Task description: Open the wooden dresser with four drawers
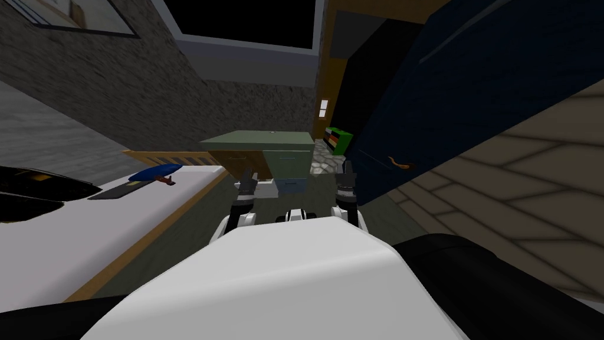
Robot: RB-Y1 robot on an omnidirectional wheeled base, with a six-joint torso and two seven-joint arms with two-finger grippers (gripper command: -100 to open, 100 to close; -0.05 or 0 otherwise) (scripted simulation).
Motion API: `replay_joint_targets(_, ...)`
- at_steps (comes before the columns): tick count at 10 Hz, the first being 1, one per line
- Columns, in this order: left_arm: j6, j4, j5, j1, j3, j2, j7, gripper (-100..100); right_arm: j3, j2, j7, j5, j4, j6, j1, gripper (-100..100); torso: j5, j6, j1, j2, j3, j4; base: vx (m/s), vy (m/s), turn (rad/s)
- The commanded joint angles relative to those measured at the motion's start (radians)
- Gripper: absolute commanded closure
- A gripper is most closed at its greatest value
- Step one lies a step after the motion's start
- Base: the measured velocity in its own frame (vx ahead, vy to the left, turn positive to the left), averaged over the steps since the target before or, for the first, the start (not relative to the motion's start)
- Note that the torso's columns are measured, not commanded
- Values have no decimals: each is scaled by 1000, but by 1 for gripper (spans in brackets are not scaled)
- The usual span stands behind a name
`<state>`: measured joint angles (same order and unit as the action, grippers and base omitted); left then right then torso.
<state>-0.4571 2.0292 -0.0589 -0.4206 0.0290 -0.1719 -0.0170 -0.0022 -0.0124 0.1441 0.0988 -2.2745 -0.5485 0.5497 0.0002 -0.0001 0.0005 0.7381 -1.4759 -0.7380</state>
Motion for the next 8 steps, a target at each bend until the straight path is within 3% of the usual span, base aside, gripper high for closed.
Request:
replay_joint_targets(1, 24, -55, 0, 28, 0, -1, -1, -100, 0, 0, 0, 0, 0, 0, 0, 0, 0, 0, 0, 0, 0, 0, 114, -16, -42)
replay_joint_targets(8, 70, -200, -5, 95, 8, 22, 5, -100, 0, 0, 0, 0, 0, 0, 0, 0, 0, 0, -1, 1, 1, 0, 123, -27, -37)
